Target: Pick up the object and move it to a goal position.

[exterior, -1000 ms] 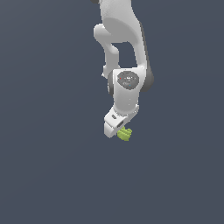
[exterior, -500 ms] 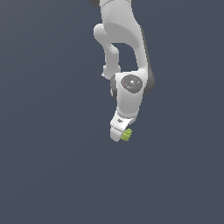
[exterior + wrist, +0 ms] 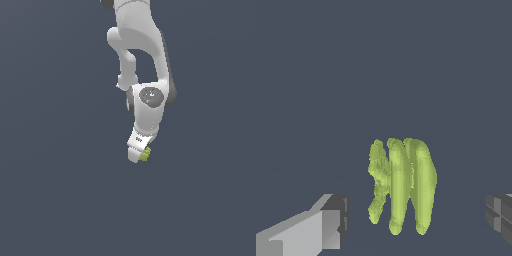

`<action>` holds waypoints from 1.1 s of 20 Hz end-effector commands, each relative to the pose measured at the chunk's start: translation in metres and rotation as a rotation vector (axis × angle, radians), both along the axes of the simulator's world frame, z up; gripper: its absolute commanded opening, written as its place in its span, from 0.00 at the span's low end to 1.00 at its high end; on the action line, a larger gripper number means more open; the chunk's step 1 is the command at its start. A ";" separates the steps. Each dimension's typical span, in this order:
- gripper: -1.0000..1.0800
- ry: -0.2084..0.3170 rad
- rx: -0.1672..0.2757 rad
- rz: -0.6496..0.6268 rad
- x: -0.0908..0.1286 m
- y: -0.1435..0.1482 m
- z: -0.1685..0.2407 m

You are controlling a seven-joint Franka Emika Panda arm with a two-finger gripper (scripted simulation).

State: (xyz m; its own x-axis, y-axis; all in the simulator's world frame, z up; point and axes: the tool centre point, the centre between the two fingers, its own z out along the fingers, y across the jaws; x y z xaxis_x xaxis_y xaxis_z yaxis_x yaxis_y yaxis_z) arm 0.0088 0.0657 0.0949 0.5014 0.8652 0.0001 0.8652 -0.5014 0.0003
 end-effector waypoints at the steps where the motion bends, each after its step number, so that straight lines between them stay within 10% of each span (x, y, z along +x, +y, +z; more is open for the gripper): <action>1: 0.96 0.001 0.000 0.000 0.000 0.000 -0.005; 14: 0.96 0.000 0.000 0.005 0.000 0.000 -0.049; 15: 0.00 0.000 0.000 0.005 0.000 0.000 -0.049; 22: 0.00 0.000 0.000 0.005 0.000 0.000 -0.049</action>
